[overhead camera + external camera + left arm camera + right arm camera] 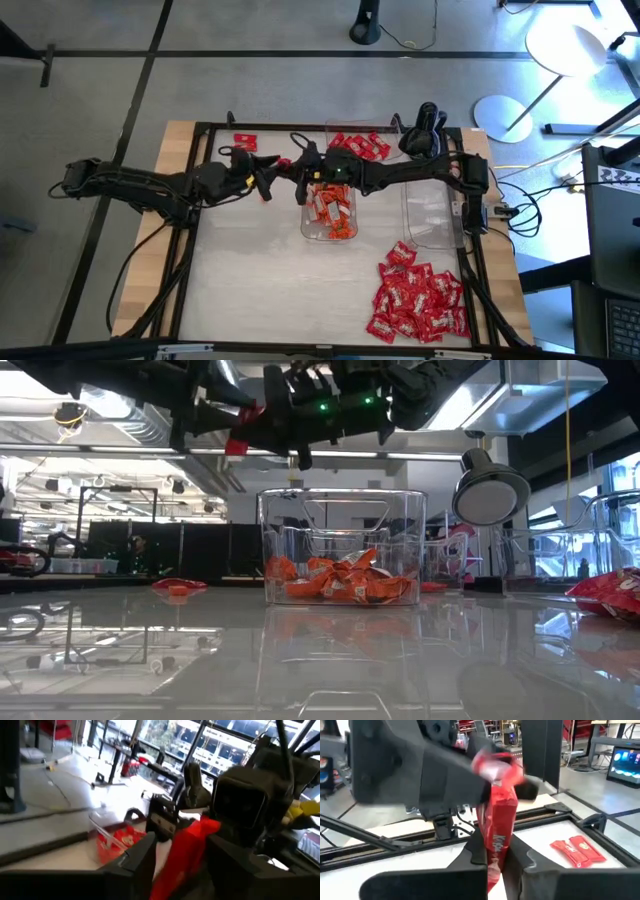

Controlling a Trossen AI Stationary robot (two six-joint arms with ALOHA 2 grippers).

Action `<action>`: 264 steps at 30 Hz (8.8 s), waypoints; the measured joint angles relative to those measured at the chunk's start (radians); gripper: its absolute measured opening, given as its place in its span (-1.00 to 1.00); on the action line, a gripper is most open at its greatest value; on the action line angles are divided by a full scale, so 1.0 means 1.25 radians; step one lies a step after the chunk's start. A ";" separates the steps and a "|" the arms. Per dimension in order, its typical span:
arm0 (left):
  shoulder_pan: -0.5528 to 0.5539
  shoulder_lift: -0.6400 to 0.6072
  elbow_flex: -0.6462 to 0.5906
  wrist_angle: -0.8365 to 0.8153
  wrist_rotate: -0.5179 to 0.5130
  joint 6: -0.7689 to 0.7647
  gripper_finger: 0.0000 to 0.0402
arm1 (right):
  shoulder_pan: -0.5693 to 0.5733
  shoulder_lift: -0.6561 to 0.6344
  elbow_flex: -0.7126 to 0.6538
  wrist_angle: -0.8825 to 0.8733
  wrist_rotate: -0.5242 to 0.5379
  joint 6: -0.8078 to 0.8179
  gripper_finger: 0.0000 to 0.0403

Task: Sort candy
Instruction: Put the red chocolate into the top transparent bin

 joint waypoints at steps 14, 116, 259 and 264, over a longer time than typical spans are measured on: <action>0.094 -0.157 0.001 -0.395 -0.010 -0.100 0.04 | -0.143 -0.220 0.000 -0.342 0.025 -0.161 -0.89; 0.735 0.583 0.268 -0.565 0.361 0.295 0.51 | -0.325 -0.272 -0.114 -0.748 -0.144 -0.171 0.36; -0.011 0.253 0.136 0.051 0.080 0.113 -0.39 | -0.069 -0.234 -0.113 -0.177 -0.132 0.077 -0.22; -0.010 0.253 0.136 0.048 0.076 0.108 -0.39 | -0.069 -0.234 -0.113 -0.182 -0.121 0.050 -0.66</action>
